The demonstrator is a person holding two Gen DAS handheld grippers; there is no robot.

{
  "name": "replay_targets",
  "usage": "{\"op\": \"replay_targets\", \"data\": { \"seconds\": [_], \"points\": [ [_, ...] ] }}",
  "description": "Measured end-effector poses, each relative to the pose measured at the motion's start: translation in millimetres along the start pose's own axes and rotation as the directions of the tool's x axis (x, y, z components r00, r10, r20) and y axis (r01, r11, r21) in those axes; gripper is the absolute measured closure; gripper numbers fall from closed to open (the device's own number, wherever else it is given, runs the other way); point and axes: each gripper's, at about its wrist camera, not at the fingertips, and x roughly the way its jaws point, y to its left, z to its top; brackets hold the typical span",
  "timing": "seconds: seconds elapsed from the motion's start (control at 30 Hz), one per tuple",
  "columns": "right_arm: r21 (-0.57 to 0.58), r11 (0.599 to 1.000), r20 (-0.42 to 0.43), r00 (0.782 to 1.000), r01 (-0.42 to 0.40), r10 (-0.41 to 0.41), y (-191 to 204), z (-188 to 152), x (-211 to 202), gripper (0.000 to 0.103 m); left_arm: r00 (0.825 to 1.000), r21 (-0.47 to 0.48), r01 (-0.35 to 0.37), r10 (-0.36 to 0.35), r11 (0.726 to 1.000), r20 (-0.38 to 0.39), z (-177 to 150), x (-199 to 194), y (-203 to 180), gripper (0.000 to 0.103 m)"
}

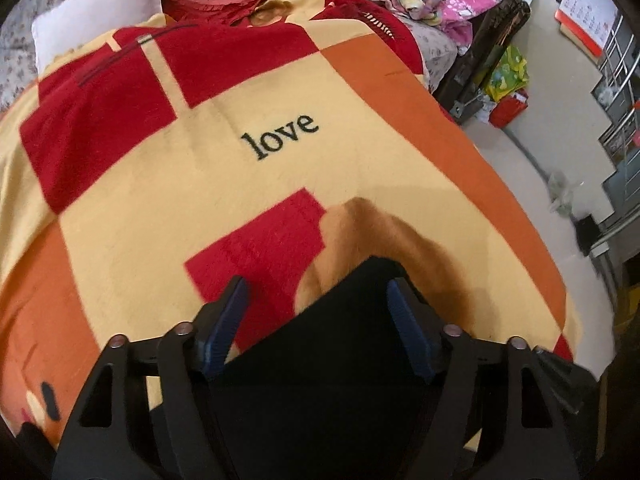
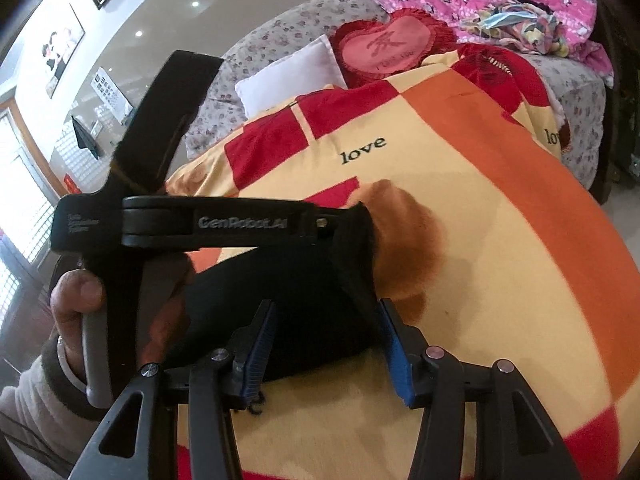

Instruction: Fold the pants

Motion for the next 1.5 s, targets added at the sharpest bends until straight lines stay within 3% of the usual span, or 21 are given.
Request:
{"op": "replay_targets", "data": {
  "seconds": [0.1, 0.13, 0.17, 0.27, 0.4, 0.57, 0.73, 0.93, 1.07, 1.23, 1.3, 1.5],
  "points": [
    [0.022, 0.999, 0.002, 0.999, -0.032, 0.032, -1.8, 1.6, 4.3, 0.057, 1.0, 0.006, 0.02, -0.02, 1.0, 0.008, 3.2, 1.0, -2.6, 0.028],
    [0.036, 0.998, -0.004, 0.999, -0.042, 0.042, -2.9, 1.8, 6.5, 0.066, 1.0, 0.015, 0.026, -0.027, 1.0, 0.012, 2.6, 1.1, -5.6, 0.028],
    [0.045, 0.998, -0.011, 0.999, -0.045, 0.045, -3.2, 2.0, 9.8, 0.081, 0.999, 0.021, 0.028, -0.029, 0.999, 0.014, 2.9, 2.2, -8.1, 0.028],
    [0.014, 0.999, 0.001, 1.0, -0.031, 0.031, 6.2, 4.7, 10.2, 0.087, 0.999, 0.027, 0.042, -0.042, 0.999, 0.014, 1.9, 0.3, -12.3, 0.036],
    [-0.047, 0.996, 0.042, 0.996, -0.076, 0.078, 33.0, 16.3, -2.8, 0.088, 0.995, -0.022, 0.092, -0.091, 0.996, 0.041, 1.4, -24.8, 2.4, 0.036],
    [-0.172, 0.969, 0.042, 0.982, -0.175, 0.185, 90.4, 28.0, -7.8, 0.088, 0.986, -0.13, 0.125, -0.108, 0.984, 0.126, -14.2, -88.6, 50.5, 0.036],
    [-0.282, 0.922, -0.05, 0.963, -0.266, 0.263, 147.1, 16.1, 23.6, 0.088, 0.978, -0.313, 0.126, -0.066, 0.941, 0.196, -67.9, -144.1, 125.2, 0.036],
    [-0.312, 0.891, -0.165, 0.943, -0.329, 0.29, 182.9, -9.7, 64.8, 0.088, 0.986, -0.464, 0.077, 0.004, 0.883, 0.17, -136.0, -161.1, 180.7, 0.036],
    [-0.342, 0.882, -0.198, 0.942, -0.324, 0.269, 195.0, -15.6, 78.6, 0.088, 0.982, -0.501, 0.125, -0.034, 0.857, 0.187, -165.3, -165.7, 185.5, 0.036],
    [-0.362, 0.877, -0.222, 0.943, -0.315, 0.247, 203.7, -22.3, 86.1, 0.088, 0.965, -0.509, 0.212, -0.095, 0.834, 0.246, -167.8, -171.8, 182.1, 0.035],
    [-0.379, 0.874, -0.22, 0.947, -0.306, 0.236, 208.9, -27.5, 83.3, 0.088, 0.96, -0.499, 0.223, -0.1, 0.838, 0.261, -162.3, -175.0, 179.2, 0.029],
    [-0.402, 0.859, -0.2, 0.946, -0.317, 0.256, 221.3, -28.9, 69.1, 0.088, 0.979, -0.512, 0.177, -0.094, 0.84, 0.183, -162.1, -155.5, 172.6, 0.028]
  ]
}}
